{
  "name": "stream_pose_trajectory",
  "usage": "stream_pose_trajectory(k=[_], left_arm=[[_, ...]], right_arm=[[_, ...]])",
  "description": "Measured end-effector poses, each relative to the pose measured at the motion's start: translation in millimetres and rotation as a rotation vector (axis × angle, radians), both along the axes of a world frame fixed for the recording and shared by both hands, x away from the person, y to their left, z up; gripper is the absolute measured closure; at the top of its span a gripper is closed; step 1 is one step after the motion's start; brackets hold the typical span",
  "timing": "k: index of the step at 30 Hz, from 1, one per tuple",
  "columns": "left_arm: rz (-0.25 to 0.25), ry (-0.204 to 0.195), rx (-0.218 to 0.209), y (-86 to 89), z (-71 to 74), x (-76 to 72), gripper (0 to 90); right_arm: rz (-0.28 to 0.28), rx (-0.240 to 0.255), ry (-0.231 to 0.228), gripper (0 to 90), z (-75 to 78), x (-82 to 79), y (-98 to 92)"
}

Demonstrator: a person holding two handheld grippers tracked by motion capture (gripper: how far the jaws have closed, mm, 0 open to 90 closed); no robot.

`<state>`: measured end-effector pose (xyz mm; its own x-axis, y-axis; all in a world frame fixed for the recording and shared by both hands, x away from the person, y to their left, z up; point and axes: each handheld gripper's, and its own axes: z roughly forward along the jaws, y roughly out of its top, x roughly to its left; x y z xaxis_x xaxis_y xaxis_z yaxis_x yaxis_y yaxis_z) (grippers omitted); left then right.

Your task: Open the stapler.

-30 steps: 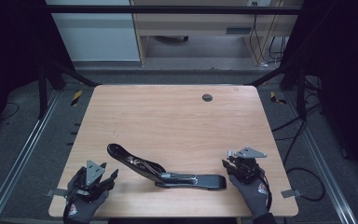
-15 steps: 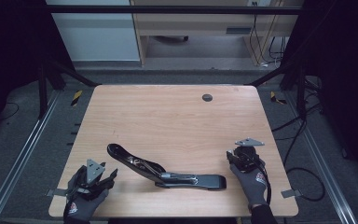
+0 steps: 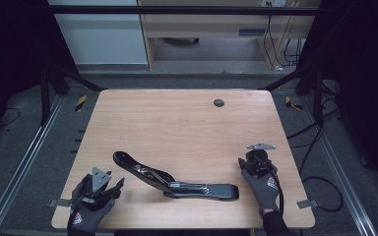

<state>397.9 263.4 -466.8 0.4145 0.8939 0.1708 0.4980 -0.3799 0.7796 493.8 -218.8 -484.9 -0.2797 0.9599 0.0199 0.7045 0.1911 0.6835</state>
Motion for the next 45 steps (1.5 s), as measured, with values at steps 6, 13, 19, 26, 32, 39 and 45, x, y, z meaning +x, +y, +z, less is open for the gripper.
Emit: stream_pose_trajectory(k=[6,13,19,26,32,39,45], left_arm=[[0.001,0.005,-0.001,0.3,-0.4,0.4,46.4],[0.003,0.008,-0.004,0.6,-0.5,0.8,46.4],[0.004,0.011,-0.005,0.6,-0.7,0.9,46.4],[0.006,0.013,-0.006,0.7,-0.7,0.8,46.4],[0.014,0.017,-0.010,3.1,-1.0,1.1,46.4],[0.015,0.017,-0.011,4.0,-1.1,1.2,46.5],[0.016,0.017,-0.013,4.0,-1.0,0.9,46.4]], right_arm=[[0.006,-0.022,0.021,67.8,-1.2,4.8,5.1],[0.000,-0.031,0.046,72.6,-2.2,6.4,7.0],[0.000,-0.038,0.059,77.7,-2.7,6.8,6.1],[0.010,-0.047,0.062,78.2,-0.7,5.8,6.6],[0.083,-0.054,0.046,78.2,7.2,-2.2,5.4],[0.155,-0.063,0.056,78.3,9.5,-21.3,-4.3],[0.190,-0.030,0.063,78.3,10.6,-37.0,-14.7]])
